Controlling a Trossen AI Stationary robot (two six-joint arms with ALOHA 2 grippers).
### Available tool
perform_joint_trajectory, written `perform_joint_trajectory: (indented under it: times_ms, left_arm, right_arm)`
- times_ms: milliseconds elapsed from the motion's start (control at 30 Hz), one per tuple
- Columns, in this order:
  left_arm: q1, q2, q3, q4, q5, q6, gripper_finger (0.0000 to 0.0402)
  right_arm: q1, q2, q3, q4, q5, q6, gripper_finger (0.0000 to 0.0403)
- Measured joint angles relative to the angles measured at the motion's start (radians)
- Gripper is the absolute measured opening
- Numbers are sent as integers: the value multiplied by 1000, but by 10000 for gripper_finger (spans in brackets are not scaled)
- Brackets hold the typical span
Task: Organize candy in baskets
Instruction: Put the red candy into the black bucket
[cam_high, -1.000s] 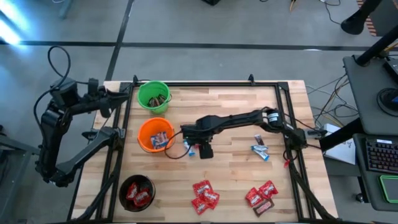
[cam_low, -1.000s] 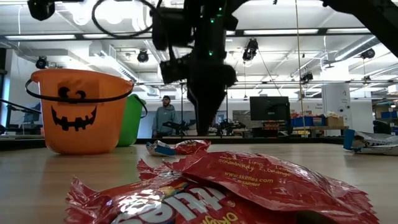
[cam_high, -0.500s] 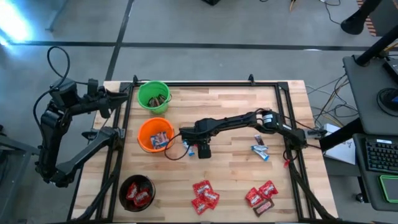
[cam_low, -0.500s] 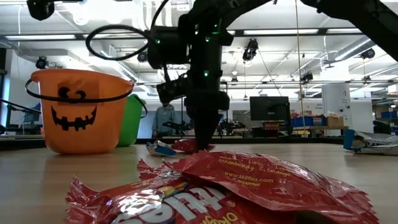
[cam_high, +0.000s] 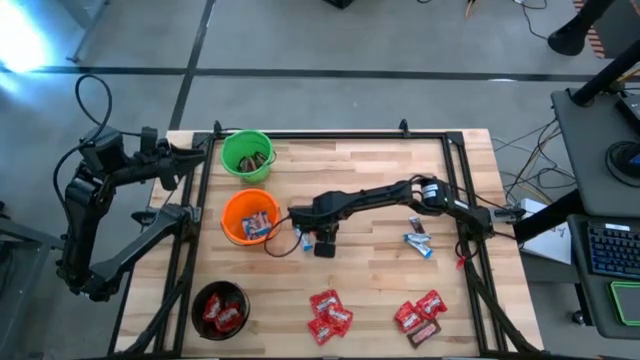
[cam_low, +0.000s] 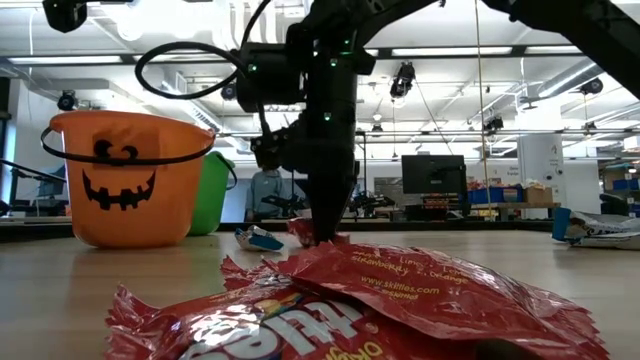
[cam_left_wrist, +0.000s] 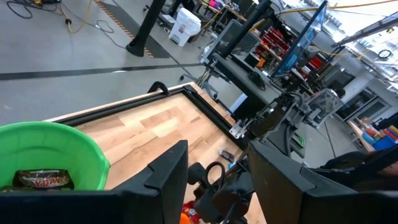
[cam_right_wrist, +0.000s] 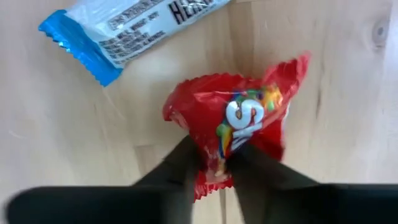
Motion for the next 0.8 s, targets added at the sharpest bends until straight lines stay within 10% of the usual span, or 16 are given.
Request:
perform_joint_trajectory:
  times_ms: [133,800]
  left_arm:
    - [0,0,0,0,0,0,150]
    - [0,-2,0,-40,29,0,150]
  right_arm:
    - [0,-18,-2,-4,1,26,19]
    - [14,-202,254,-62,10,235,12]
